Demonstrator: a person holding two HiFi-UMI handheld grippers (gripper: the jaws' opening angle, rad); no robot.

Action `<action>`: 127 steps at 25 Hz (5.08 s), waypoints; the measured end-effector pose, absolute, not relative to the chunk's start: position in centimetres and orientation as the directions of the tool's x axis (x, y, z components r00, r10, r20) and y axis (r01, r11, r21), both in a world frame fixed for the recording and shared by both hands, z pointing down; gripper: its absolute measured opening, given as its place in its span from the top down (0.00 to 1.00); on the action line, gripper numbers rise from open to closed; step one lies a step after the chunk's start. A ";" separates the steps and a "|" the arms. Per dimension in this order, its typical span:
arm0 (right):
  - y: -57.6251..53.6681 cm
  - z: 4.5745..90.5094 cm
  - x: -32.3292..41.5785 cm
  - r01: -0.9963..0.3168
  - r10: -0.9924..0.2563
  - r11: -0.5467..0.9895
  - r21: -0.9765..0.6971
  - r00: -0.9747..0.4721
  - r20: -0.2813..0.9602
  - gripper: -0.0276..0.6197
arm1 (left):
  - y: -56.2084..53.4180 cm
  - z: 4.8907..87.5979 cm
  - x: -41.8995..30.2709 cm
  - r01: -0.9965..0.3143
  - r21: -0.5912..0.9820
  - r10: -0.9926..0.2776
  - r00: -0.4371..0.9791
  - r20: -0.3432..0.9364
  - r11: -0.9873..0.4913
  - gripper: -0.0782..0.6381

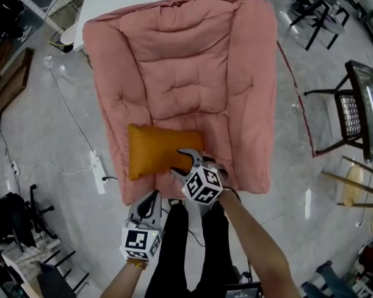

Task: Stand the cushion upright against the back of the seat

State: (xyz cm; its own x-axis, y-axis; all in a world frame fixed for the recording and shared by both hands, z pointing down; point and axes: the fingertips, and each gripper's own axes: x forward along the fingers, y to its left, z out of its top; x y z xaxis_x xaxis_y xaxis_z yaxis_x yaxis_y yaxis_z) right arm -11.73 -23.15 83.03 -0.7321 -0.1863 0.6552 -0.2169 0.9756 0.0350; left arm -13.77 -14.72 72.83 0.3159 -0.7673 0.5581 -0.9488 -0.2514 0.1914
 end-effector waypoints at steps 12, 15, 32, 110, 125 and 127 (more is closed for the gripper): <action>-24.9 90.3 -13.3 -0.124 -0.131 0.990 0.065 -0.653 0.746 0.54 | -12.7 79.1 -12.8 -0.938 0.254 -0.751 0.341 0.565 -0.236 0.87; -25.1 91.1 -14.3 -0.112 -0.112 0.992 0.051 -0.639 0.761 0.54 | -13.0 79.4 -13.3 -0.938 0.257 -0.754 0.341 0.561 -0.232 0.87; -24.9 92.4 -15.6 -0.171 -0.140 0.984 0.044 -0.604 0.785 0.71 | -12.6 80.5 -16.2 -0.946 0.251 -0.757 0.316 0.572 -0.205 0.87; -48.0 83.3 -9.1 -0.970 -0.850 0.174 -0.169 -0.234 0.471 0.88 | -16.3 78.9 -18.0 -0.920 0.256 -0.734 0.391 0.555 -0.297 0.87; -48.5 85.9 -10.7 -0.956 -0.777 0.248 -0.160 -0.294 0.557 0.76 | -16.6 78.8 -18.2 -0.928 0.248 -0.738 0.371 0.563 -0.277 0.87; -47.9 86.0 -10.6 -0.950 -0.770 0.273 -0.154 -0.312 0.556 0.75 | -16.3 78.6 -18.0 -0.928 0.244 -0.738 0.371 0.563 -0.281 0.87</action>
